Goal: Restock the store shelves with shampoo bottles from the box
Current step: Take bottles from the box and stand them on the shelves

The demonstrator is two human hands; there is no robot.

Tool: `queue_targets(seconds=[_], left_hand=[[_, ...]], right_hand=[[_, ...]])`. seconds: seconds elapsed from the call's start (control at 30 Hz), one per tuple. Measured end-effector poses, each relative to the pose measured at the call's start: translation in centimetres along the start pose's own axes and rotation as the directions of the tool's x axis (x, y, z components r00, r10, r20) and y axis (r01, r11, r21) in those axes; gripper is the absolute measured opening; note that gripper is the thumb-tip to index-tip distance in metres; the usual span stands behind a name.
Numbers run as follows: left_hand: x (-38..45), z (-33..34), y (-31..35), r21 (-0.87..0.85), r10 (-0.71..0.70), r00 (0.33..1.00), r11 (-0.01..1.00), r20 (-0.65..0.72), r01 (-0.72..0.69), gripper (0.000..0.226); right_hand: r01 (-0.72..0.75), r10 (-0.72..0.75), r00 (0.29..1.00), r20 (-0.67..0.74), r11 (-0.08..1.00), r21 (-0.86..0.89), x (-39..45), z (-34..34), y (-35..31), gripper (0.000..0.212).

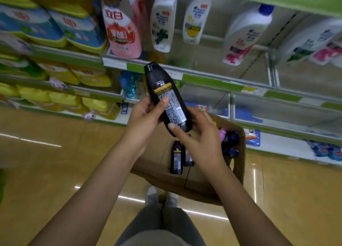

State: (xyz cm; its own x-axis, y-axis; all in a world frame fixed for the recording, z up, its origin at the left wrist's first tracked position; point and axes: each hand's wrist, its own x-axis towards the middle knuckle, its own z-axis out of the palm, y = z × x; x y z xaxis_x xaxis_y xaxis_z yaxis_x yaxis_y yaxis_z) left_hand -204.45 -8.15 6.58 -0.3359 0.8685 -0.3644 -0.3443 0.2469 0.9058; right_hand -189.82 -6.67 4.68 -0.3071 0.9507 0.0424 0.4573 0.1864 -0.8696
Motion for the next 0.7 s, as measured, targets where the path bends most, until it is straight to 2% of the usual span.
queue_targets(seconds=[0.1,0.2,0.3,0.47,0.57,0.7], left_hand=[[-0.9,-0.3,2.7,0.039,0.017,0.998,0.999,0.064,-0.019,0.024],[-2.1,-0.3,4.8,0.067,0.029,0.986,0.997,0.162,-0.041,0.032],[-3.3,-0.1,6.3,0.118,0.034,0.964,0.991,0.263,-0.067,0.035],[-4.6,0.9,8.2,0.233,0.053,0.934,0.962,0.353,-0.142,0.027],[-5.1,1.5,9.2,0.247,0.054,0.931,0.957,0.362,-0.152,0.025],[-5.9,1.4,9.9,0.175,0.033,0.925,0.979,0.379,-0.106,0.031]], right_hand=[[-0.049,0.053,0.998,-0.034,0.993,0.111,1.2,-2.4,-1.7,0.041],[-0.108,0.118,0.993,-0.02,0.952,0.285,3.9,-5.1,-4.2,0.027],[-0.144,0.099,0.987,0.128,0.898,0.417,6.5,-7.0,-7.1,0.02],[-0.162,-0.012,0.936,0.351,0.871,0.463,8.1,-8.6,-11.0,0.036],[-0.161,-0.01,0.945,0.328,0.856,0.491,8.1,-9.3,-12.2,0.035],[-0.153,0.006,0.967,0.254,0.815,0.559,8.0,-10.2,-13.8,0.032]])
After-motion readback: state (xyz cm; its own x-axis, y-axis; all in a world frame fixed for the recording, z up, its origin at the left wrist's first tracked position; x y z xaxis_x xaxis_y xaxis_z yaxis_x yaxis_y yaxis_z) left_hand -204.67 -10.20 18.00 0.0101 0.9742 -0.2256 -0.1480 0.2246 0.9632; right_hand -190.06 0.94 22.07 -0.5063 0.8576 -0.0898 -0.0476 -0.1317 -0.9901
